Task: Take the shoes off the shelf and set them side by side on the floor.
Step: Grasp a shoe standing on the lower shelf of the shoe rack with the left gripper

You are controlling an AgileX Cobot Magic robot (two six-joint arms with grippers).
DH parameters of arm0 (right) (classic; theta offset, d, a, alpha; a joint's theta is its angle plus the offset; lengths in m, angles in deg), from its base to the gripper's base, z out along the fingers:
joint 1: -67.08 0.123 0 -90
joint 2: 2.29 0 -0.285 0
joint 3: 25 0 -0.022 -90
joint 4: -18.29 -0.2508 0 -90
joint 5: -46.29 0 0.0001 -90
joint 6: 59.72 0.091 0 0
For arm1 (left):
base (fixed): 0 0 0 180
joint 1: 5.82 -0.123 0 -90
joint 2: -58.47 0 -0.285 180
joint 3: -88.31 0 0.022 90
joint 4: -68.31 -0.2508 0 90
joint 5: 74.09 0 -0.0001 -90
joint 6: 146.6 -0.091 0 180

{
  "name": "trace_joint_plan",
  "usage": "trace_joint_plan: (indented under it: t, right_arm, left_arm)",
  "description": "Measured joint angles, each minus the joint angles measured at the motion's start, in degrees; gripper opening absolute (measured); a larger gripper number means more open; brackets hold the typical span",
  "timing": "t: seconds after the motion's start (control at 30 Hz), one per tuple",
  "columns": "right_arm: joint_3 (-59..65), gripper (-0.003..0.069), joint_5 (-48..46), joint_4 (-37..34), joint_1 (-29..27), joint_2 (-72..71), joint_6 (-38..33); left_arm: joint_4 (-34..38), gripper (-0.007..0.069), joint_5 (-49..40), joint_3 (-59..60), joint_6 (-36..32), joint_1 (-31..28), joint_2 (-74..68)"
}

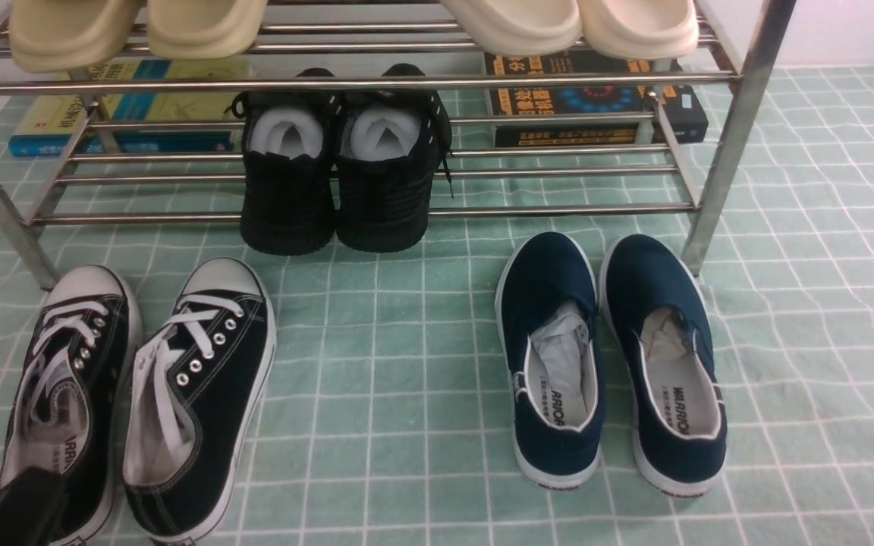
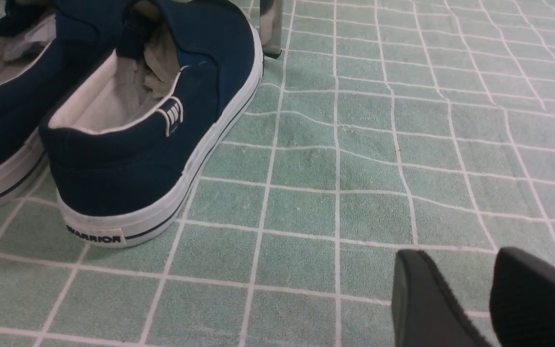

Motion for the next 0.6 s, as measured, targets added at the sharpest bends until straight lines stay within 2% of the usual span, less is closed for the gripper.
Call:
trace_joint_plan:
  t: [0.1,0.2,0.37,0.5,0.57,0.6]
  right_arm:
    - [0.0,0.0239,0.0,0.0,0.0,0.0,0.0]
    - [0.0,0.0239,0.0,0.0,0.0,0.0,0.0]
    - [0.0,0.0240,0.0,0.0,0.0,0.0,0.0]
    - [0.0,0.0240,0.0,0.0,0.0,0.0,0.0]
    - [0.0,0.0240,0.0,0.0,0.0,0.0,0.0]
    - [0.0,0.0240,0.0,0.0,0.0,0.0,0.0]
  left_arm:
    - [0.4,0.0143,3.5,0.0,0.0,0.0,0.0]
    - [0.1,0.0106,4.2,-0.4,-1.0,0.0,0.0]
    - [-2.3,0.0007,-1.8,-7.1,-7.2,0.0,-0.7]
    - [-4.3,0.0001,-7.3,-13.3,-10.5,0.0,-6.9]
    - [-8.1,0.0001,-14.9,-18.7,-12.4,0.0,-17.1]
    - [-8.4,0.0001,-15.5,-19.0,-12.5,0.0,-18.6]
